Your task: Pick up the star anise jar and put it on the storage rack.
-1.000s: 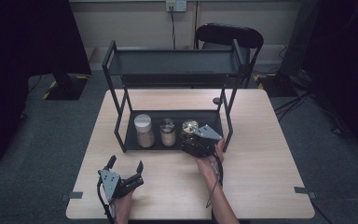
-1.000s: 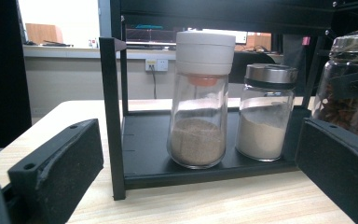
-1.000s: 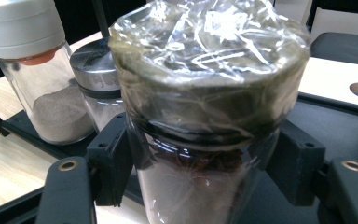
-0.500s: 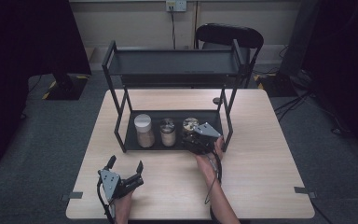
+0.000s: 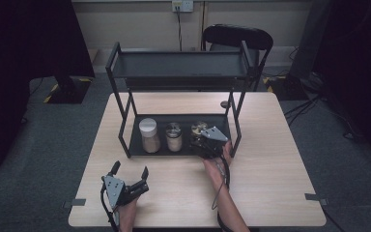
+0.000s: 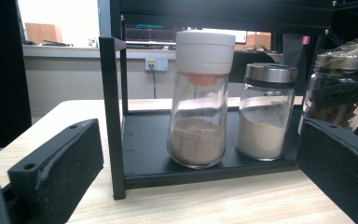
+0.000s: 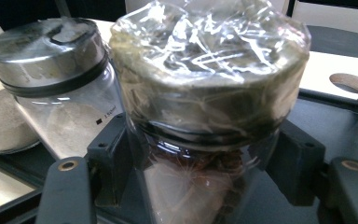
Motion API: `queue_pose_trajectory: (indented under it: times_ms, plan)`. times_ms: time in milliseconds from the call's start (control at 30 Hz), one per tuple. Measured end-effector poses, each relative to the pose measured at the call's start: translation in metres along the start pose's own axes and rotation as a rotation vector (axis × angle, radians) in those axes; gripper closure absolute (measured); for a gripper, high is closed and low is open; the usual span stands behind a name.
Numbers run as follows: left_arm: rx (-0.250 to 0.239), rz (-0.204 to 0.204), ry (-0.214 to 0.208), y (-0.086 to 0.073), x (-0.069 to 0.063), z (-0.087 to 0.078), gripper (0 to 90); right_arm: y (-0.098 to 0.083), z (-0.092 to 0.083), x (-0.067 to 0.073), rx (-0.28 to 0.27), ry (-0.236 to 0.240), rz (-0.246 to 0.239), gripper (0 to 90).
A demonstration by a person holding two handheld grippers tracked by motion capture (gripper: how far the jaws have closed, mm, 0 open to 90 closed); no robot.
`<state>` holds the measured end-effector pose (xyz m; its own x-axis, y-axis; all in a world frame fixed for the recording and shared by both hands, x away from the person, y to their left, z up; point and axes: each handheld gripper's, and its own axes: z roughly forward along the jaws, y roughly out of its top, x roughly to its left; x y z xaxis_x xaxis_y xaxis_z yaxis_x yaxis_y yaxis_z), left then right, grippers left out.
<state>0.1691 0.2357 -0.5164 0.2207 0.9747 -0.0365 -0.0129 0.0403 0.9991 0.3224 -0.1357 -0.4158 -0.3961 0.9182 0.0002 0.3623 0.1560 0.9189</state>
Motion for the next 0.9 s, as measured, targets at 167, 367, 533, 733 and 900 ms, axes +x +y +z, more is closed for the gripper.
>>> queue_pose_trajectory:
  times_ms: [167, 367, 533, 733, 900]
  plan:
    - [0.000, 0.000, -0.001, 0.0000, -0.0001, 0.0001, 0.2, -0.0017, 0.0019, 0.0002, -0.002, -0.013, 0.002, 31.3]
    - [0.000, -0.001, -0.001, 0.0000, 0.0000, 0.0001, 0.1, -0.0022, 0.0044, 0.0018, 0.002, -0.022, -0.011, 31.3]
    - [0.001, -0.001, -0.002, 0.0001, 0.0002, 0.0001, 0.2, -0.0034, 0.0058, 0.0025, 0.009, -0.033, -0.014, 31.3]
    - [0.001, -0.001, -0.001, 0.0002, -0.0001, 0.0003, 0.2, -0.0065, 0.0066, 0.0003, 0.015, -0.033, -0.010, 31.3]
    - [0.001, 0.000, -0.001, 0.0002, -0.0002, 0.0003, 0.1, -0.0082, 0.0060, 0.0015, 0.012, -0.036, -0.018, 31.3]
